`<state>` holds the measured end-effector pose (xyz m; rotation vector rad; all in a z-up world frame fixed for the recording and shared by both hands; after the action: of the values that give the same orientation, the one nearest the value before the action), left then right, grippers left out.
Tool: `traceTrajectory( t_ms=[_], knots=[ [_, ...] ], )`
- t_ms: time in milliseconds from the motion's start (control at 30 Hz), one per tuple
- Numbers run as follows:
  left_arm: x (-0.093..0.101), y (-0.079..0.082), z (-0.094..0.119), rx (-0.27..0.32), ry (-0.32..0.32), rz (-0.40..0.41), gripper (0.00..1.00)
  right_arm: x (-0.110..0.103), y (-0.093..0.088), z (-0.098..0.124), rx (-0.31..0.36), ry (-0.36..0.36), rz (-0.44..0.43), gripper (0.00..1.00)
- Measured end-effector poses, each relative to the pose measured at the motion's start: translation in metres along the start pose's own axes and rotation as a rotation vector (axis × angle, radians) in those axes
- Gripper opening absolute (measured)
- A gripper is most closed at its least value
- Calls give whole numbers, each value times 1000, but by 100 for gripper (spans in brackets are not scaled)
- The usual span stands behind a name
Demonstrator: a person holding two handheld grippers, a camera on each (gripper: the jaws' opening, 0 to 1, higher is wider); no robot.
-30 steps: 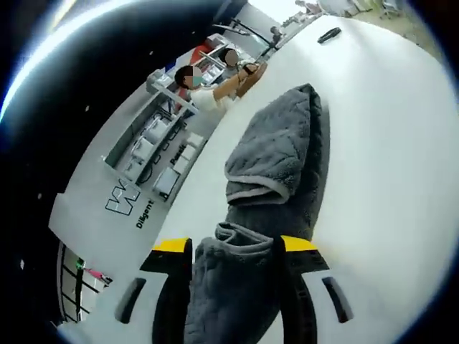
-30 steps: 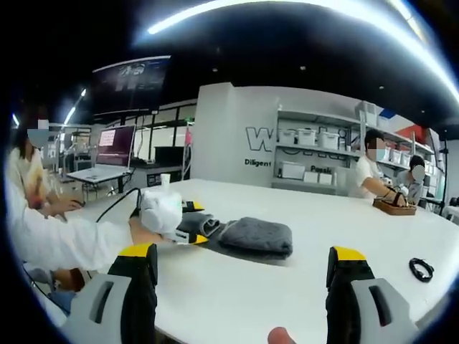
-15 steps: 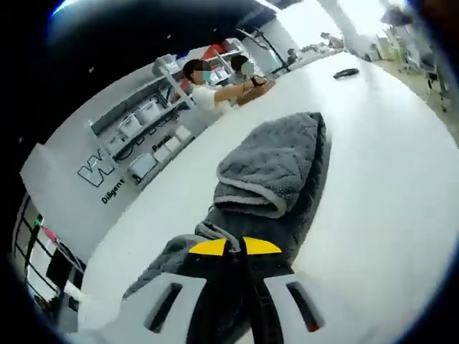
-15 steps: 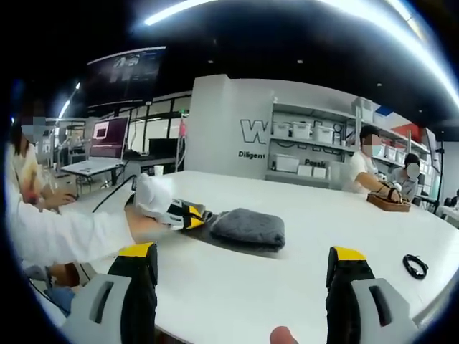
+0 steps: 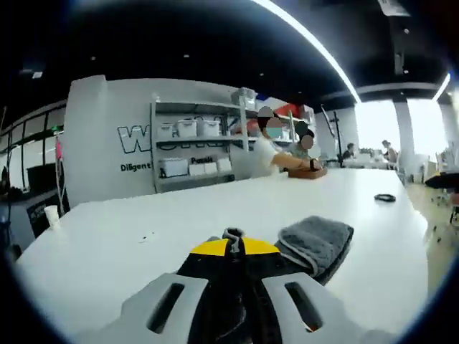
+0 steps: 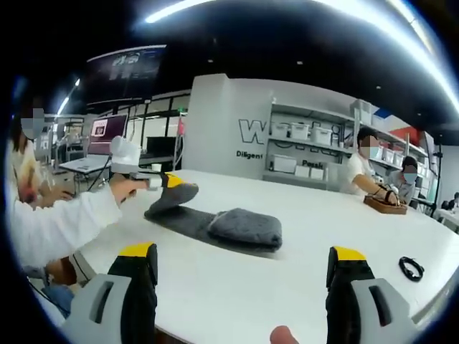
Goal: Open the folded towel by lifting each exposed corner and separating the folded layers until the towel lies flat within the target outline without major curled edges
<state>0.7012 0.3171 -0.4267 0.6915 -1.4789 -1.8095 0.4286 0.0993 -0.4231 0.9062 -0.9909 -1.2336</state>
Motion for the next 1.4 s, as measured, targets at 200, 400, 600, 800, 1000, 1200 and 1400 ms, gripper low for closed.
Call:
traceTrajectory(
  t_ms=[200, 400, 600, 800, 1000, 1200, 1400],
  knots=[
    [-58, 1, 30, 95, 164, 62, 4, -4, 1, 0, 0, 6, 6, 99],
    [-98, -12, 55, 101, 269, 96, 4, -3, 0, -1, -5, 4, 7, 99],
    [-130, -28, 74, 64, 365, 74, 4, -1, 0, 0, -4, -1, 7, 99],
    [-156, -47, 94, -29, 477, -29, 4, 0, -1, 0, -7, -4, 7, 99],
    [-180, -71, 106, -158, 553, -96, 5, 1, -3, -2, -16, -8, 5, 99],
    [-201, -104, 102, -251, 549, -33, 5, 2, -3, -1, -14, -13, 3, 99],
    [-208, -124, 101, -298, 530, 23, 7, 4, -3, -1, -17, -19, 2, 99]
  ],
)
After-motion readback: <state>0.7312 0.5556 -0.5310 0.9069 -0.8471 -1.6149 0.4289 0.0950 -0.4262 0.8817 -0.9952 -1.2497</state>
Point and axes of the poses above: the point that each gripper's makers call its tool centre point, and the gripper's own axes: z roughly backward along the fingers, x roughly to its right, y roughly out of its top, the point moved 2 cm from there along z, roughly backward along the fingers, and after that the axes turned 9 degrees about -x, right-handed, at the moved point
